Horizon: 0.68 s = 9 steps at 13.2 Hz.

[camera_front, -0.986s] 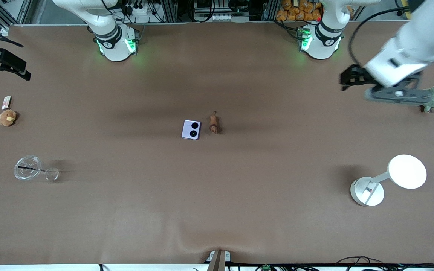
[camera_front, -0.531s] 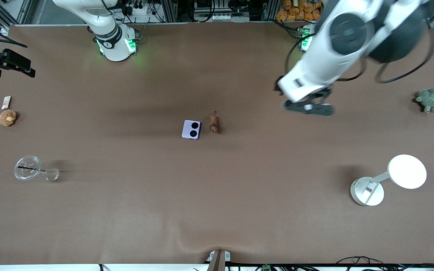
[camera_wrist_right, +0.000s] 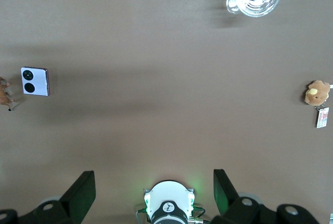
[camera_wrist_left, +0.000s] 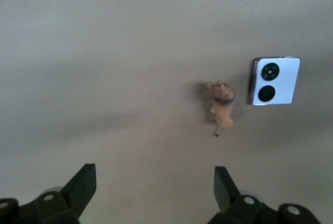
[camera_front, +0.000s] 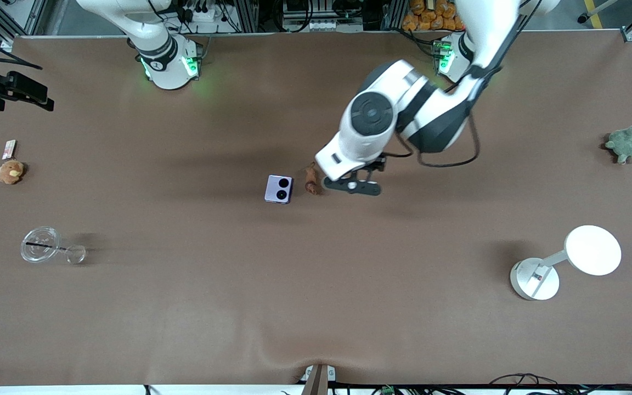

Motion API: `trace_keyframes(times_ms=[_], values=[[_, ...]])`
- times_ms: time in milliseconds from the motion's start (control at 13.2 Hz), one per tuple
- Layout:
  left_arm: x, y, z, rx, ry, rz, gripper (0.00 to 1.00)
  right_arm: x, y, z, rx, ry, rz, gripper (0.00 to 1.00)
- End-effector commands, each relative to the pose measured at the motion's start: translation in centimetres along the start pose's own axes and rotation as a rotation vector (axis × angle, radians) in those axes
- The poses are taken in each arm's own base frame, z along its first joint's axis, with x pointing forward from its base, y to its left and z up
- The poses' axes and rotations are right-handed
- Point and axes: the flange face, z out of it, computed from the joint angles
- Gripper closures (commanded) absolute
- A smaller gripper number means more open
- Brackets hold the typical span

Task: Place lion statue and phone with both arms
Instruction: 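Lower the left gripper and close it around the lion statue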

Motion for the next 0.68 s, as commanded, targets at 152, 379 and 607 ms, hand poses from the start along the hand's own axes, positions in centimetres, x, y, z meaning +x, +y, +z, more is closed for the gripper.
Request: trace_keyframes(times_ms=[152,379,607], values=[[-0.2,7.3,8.2,-0.025,0.043,-0.095,0.00,-0.1,0.2,-0.1,-0.016,-0.010,-0.003,0.00],[-0.8,8.9,12.9,0.073,0.096,-0.099,0.00,-0.1,0.3,-0.1,-0.016,-0.010,-0.001,0.00],[-0.6,10.4,16.7,0.014,0.127,-0.172,0.00,0.2,0.4,0.0,-0.010,-0.009,0.003,0.00]])
